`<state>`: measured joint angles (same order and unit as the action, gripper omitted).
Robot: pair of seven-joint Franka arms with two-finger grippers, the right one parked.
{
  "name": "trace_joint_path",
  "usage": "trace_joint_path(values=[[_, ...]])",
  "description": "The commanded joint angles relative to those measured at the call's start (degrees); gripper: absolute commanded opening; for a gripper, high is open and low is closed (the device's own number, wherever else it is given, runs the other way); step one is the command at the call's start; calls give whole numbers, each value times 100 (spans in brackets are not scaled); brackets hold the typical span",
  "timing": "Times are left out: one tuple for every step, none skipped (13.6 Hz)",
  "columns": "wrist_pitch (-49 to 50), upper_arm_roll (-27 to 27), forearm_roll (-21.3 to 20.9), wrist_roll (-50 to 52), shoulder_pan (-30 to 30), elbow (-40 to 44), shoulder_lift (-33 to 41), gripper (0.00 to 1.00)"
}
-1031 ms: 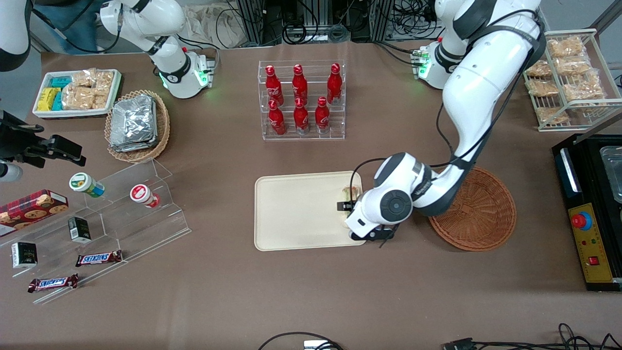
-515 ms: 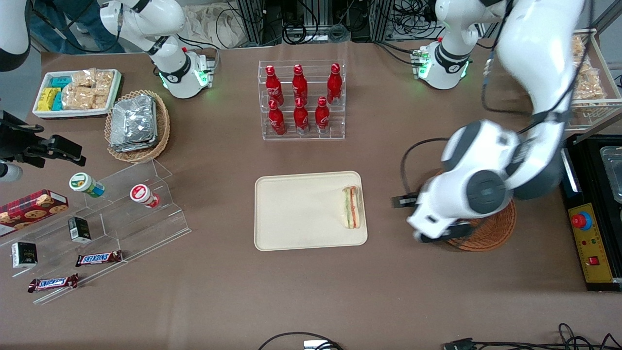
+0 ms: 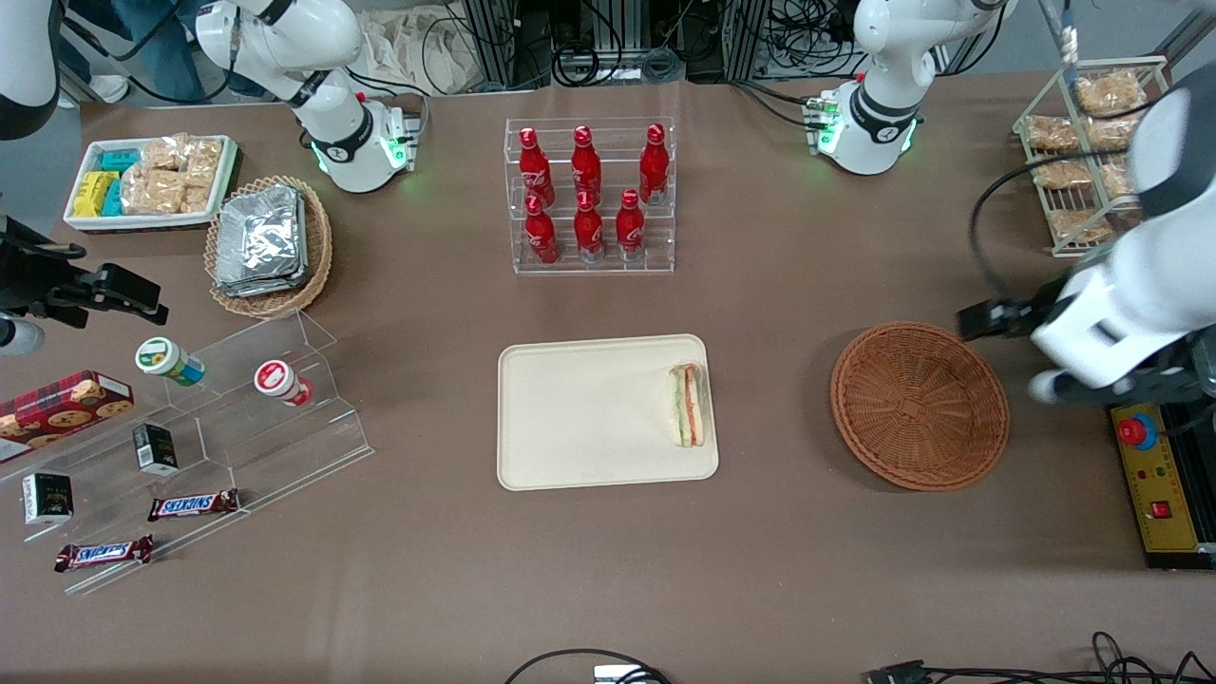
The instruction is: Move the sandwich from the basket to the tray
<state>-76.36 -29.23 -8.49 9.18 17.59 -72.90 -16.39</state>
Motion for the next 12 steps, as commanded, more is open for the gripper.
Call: trace_joint_path(values=[[445, -30, -39, -154, 200, -198, 426, 100], [499, -30, -38, -154, 253, -250, 479, 100], [500, -30, -21, -154, 271, -329, 488, 100], [500, -30, -12, -154, 271, -399, 488, 100], [526, -30, -3, -154, 262, -426, 497, 100], [683, -30, -3, -110, 262, -453, 540, 100], [823, -30, 23, -136, 262, -479, 550, 100], [816, -30, 32, -145, 271, -488, 550, 100], [781, -39, 41, -154, 262, -488, 532, 100], [703, -39, 41, -154, 253, -488, 532, 100], [658, -39, 41, -154, 253, -488, 532, 100], [649, -39, 41, -154, 253, -488, 541, 100]])
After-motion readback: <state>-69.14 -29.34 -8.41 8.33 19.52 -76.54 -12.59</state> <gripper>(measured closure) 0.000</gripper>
